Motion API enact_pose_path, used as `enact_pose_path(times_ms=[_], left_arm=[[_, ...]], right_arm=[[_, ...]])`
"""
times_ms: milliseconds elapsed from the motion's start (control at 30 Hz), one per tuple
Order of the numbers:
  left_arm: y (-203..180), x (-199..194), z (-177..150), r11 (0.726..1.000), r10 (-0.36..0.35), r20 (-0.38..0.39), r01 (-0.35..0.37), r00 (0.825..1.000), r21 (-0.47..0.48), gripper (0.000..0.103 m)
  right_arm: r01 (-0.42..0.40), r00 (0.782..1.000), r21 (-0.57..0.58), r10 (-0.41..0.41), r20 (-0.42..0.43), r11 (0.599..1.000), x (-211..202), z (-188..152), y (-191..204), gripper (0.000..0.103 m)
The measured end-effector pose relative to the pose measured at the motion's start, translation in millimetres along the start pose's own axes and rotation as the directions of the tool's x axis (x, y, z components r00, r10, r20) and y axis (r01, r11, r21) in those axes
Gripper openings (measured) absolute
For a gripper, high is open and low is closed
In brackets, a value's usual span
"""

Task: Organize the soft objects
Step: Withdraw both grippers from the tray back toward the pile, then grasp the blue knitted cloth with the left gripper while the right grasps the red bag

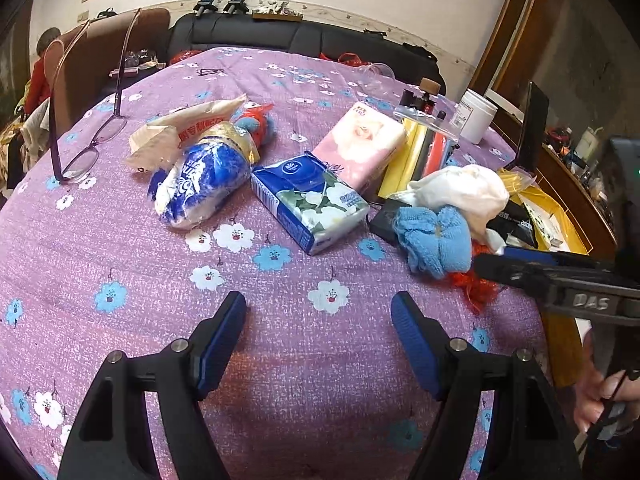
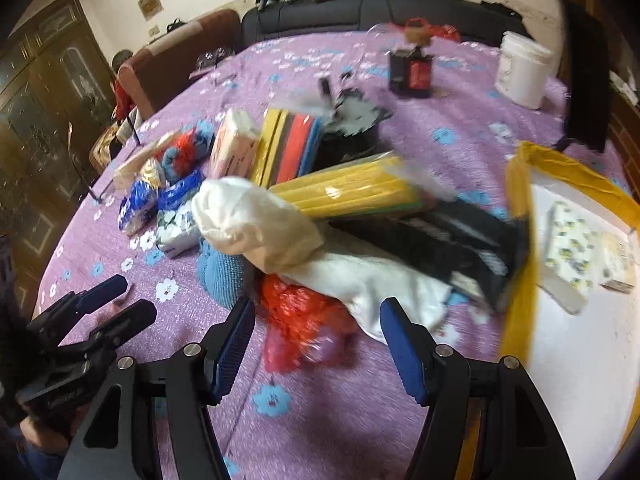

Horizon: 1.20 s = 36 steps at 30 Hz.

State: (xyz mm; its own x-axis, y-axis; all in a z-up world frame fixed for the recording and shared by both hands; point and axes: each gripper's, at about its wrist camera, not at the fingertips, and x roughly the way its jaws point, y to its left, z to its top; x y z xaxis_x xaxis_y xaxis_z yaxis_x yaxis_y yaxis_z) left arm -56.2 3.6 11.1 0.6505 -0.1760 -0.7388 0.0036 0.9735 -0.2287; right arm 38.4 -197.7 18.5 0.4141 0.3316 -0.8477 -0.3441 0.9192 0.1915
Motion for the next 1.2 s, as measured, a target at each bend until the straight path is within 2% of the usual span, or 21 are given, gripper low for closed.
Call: enact_pose_path(times_ms=[133,200,233,300,333,500,567,667,767,833,867,933,1000,1133,1200], left_arm=[[-2,0,0,1.0,0.0,-0.002,0.0,1.0,0.005,0.074],[-1,1,0,1.0,-0.005,-0.003,0.005,1.0,-0.001,0.074],[0,1,1,1.0,-0.008,-0.005,0.008,1.0,-0.004,0.074],[1,1,1,1.0,-0.012,-0.006,0.012,1.0,-0.011,0.074],[2,1,1,1.0,-0.014,-0.005,0.014,1.0,-0.013,0.074],[0,2,1,1.0,-0.009,-0.011,0.009,1.0,-0.003,0.074],[-1,2,1,1.0,-0.006,-0.012,0.006,1.0,-0.002,0.074],[1,3,1,1.0,-0.005,-0.014,0.004,1.0,-0.011,0.074],[1,3,1,1.0,-0.003,-0.016,0.003,1.0,-0.014,0.074],[1,3,1,1.0,0.001,-0.016,-0.001,1.0,-0.013,0.074],[1,3,1,1.0,0.002,-0.018,-0.002,1.0,-0.011,0.074],[1,3,1,1.0,0.001,-0.019,-0.001,1.0,-0.009,0.074],[-1,3,1,1.0,0.011,-0.015,-0.011,1.0,-0.001,0.074],[-13,6,5,0.998,0.034,-0.011,-0.033,0.999,0.052,0.074],[-22,10,9,0.996,0.038,-0.016,-0.037,0.999,0.08,0.074]], right_arm=[[0.051,0.999,-0.087,-0.049,0.019,0.995,10,-8,19,0.068],[-0.011,1.0,-0.107,0.012,0.008,0.994,5,-15,26,0.043],[-0.058,0.998,-0.115,0.059,0.0,0.992,1,-17,29,0.041],[-0.164,0.986,-0.144,0.166,0.006,0.976,-9,-24,34,0.04],[-0.182,0.982,-0.157,0.188,0.018,0.971,-15,-28,35,0.04],[-0.098,0.994,-0.152,0.106,0.04,0.983,-20,-34,29,0.042],[-0.099,0.993,-0.154,0.108,0.051,0.983,-23,-35,27,0.044],[-0.096,0.993,-0.158,0.106,0.059,0.983,-22,-33,26,0.056],[-0.119,0.991,-0.156,0.127,0.046,0.981,-13,-30,30,0.057],[-0.125,0.99,-0.182,0.135,0.043,0.975,-7,-34,36,0.052],[-0.125,0.989,-0.201,0.139,0.056,0.971,-6,-37,40,0.037],[-0.134,0.981,-0.225,0.161,0.107,0.965,-13,-45,44,0.037],[-0.174,0.961,-0.21,0.212,0.176,0.962,-21,-52,40,0.037],[-0.234,0.931,-0.122,0.259,0.257,0.964,-32,-57,18,0.037],[-0.246,0.926,-0.082,0.259,0.274,0.966,-33,-57,10,0.037]])
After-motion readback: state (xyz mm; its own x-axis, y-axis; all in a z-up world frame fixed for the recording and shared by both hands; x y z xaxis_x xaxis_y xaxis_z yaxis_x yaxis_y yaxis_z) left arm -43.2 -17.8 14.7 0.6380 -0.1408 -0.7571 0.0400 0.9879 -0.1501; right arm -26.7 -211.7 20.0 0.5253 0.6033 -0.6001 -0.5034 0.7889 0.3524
